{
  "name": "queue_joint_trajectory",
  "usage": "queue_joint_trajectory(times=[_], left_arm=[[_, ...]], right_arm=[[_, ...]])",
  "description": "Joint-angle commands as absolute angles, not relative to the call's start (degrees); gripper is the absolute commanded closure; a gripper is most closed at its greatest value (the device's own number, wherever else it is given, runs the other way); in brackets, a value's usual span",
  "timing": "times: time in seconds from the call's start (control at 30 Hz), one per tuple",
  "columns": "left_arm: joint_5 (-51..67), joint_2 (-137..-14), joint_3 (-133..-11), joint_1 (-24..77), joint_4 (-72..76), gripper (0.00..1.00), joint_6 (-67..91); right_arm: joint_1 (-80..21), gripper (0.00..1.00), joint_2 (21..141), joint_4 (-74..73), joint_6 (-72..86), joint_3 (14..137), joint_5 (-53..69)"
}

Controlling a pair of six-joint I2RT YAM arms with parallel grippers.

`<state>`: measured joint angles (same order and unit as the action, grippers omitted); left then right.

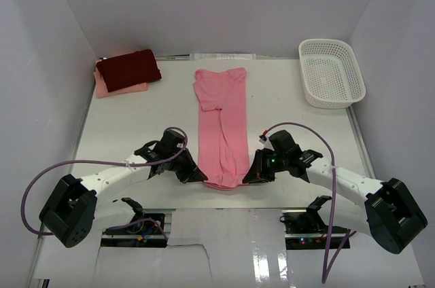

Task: Fold and stack the t-shirts
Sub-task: Grab the bottom of the folded rectangular tshirt with both arms

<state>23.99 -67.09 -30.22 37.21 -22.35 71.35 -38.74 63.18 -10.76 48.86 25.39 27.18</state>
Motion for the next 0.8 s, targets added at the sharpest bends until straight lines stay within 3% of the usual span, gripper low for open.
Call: queue_joint_trajectory(times=[0.0, 0.33, 0.77], left_arm=[[22.06, -67.5, -34.36, 36.39, -25.22, 1.0, 70.23], [23.55, -70.83, -41.21, 25.5, -27.68, 1.0, 62.42], [23.12, -84.98, -55.89, 23.29, -27.6, 1.0, 57.39]], right_arm=[[-36.74, 0.92, 64.16, -13.97, 44.92, 30.84, 29.18], [-32.26, 0.92, 69.87, -16.96, 39.2, 40.07, 31.11], [-27.16, 0.92, 81.91, -18.8, 33.31, 54.56, 31.81]])
